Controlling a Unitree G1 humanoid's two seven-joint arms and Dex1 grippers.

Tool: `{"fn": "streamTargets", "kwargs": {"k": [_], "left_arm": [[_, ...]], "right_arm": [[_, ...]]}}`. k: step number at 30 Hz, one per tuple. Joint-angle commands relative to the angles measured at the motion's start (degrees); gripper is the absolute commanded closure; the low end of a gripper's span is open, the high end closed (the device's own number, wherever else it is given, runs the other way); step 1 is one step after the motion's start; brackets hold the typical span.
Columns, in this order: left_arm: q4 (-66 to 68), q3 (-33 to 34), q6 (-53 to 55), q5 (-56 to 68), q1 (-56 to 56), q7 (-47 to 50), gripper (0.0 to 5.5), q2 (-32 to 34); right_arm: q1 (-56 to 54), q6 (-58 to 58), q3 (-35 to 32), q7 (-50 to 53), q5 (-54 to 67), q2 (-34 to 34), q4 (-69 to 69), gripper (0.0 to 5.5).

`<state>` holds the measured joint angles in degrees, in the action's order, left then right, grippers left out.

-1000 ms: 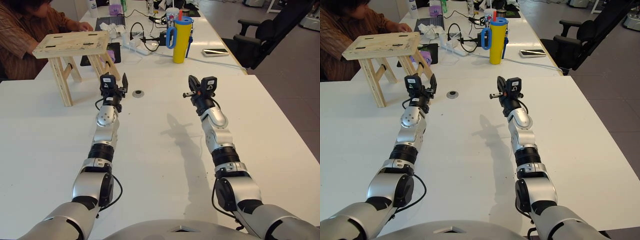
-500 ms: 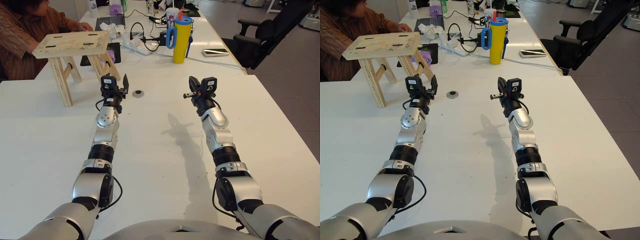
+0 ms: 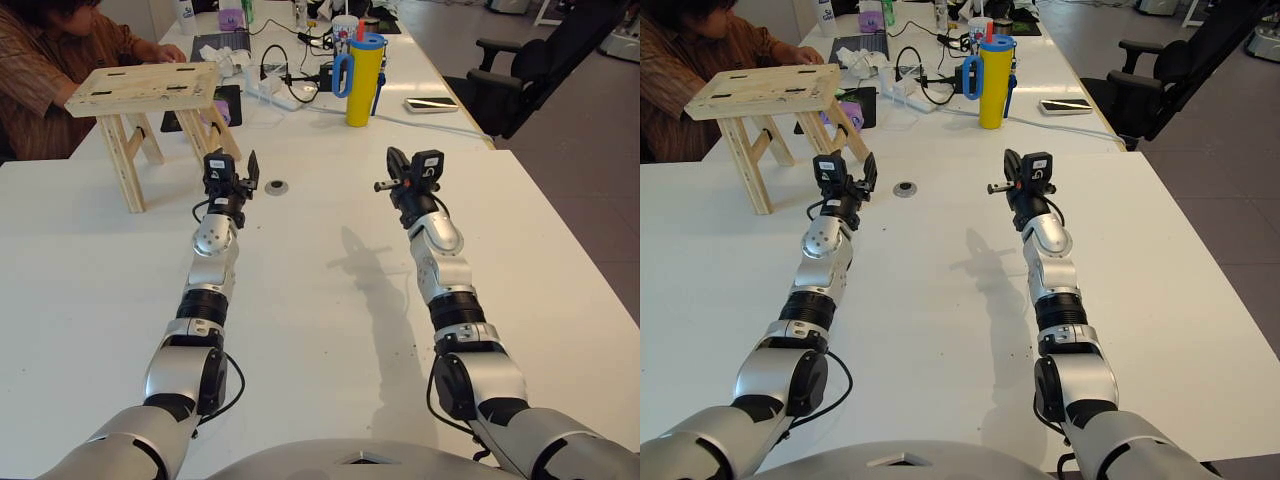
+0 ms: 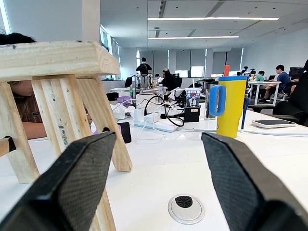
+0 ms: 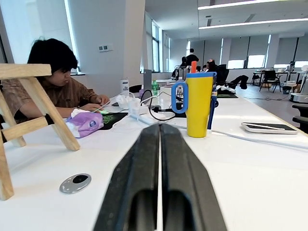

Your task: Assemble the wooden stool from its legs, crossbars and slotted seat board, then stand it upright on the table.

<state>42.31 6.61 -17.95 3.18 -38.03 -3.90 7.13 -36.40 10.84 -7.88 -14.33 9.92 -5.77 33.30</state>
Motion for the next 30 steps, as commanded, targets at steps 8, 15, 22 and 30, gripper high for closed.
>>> {"fn": "streamTargets", "kwargs": {"k": [8, 15, 22, 30], "left_arm": [[-0.12, -0.23, 0.87, 0.02, -0.39, -0.37, 2.21, -0.01], [0.03, 0.13, 0.86, 0.10, -0.34, -0.20, 2.21, 0.29], [0.38, 0.17, 0.81, 0.03, -0.68, -0.39, 2.21, 0.11], [1.93, 0.80, 0.67, 0.21, -1.42, -0.61, 2.21, 1.09]], "right_arm": [[-0.01, -1.01, -0.14, 0.73, 0.23, 0.20, -0.62, 5.50], [0.42, -1.19, 0.01, 0.53, 0.31, 0.39, -0.70, 5.50], [0.58, -1.02, -0.02, 1.45, -0.27, 0.32, -0.60, 5.50], [-0.95, 2.36, -1.19, 17.97, -8.27, -0.82, 5.42, 5.50]]}}
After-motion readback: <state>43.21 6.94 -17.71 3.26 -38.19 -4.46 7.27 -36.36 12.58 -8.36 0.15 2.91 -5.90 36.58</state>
